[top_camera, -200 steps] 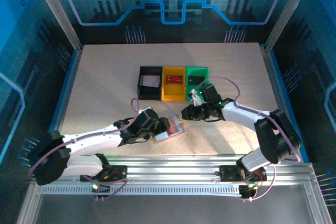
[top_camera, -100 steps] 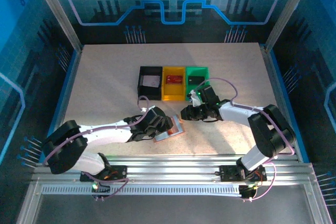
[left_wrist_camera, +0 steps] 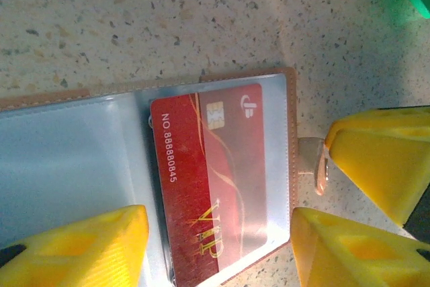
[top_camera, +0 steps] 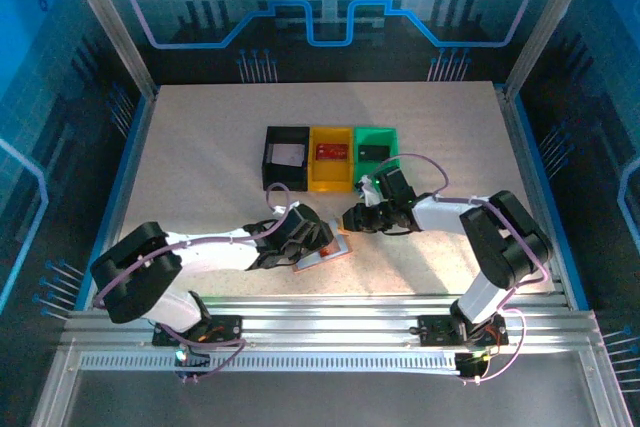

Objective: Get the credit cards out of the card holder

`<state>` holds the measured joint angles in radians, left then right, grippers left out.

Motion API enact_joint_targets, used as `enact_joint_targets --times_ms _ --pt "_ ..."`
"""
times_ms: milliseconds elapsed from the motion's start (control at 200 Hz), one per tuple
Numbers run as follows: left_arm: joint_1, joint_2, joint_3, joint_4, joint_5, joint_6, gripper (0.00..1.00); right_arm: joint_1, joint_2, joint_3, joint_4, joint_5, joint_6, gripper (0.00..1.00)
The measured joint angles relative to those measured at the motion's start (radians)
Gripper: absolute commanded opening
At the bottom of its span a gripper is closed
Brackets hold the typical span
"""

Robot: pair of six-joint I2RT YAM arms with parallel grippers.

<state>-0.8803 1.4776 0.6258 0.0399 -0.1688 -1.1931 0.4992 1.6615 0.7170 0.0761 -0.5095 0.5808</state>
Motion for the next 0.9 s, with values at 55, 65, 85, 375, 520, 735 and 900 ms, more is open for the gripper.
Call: enact_joint_targets --times_ms 55,65,85,375,520,735,900 --pt "-0.002 0.008 0.000 0.002 0.000 -0.005 0.58 0.000 0.008 0.000 0.006 0.000 0.001 0.20" --pt "-0.002 0.009 0.000 0.003 0.000 -0.005 0.58 0.000 0.009 0.000 0.008 0.000 0.001 0.20" --pt "-0.002 0.013 0.000 0.004 0.000 -0.006 0.58 0.000 0.011 0.000 0.008 0.000 0.002 0.20" --pt "-0.004 0.037 0.000 0.026 -0.003 -0.013 0.50 0.000 0.024 -0.004 0.023 0.000 0.004 0.20" --pt "-0.006 0.042 0.000 0.041 -0.004 -0.013 0.45 0.000 0.031 -0.005 0.031 0.000 0.004 0.19" --pt "-0.009 0.042 0.000 0.064 -0.011 -0.013 0.43 0.006 0.054 -0.005 0.053 -0.008 0.004 0.18" --pt "-0.013 0.037 0.000 0.059 -0.022 -0.013 0.44 0.007 0.058 -0.005 0.056 -0.008 0.003 0.18"
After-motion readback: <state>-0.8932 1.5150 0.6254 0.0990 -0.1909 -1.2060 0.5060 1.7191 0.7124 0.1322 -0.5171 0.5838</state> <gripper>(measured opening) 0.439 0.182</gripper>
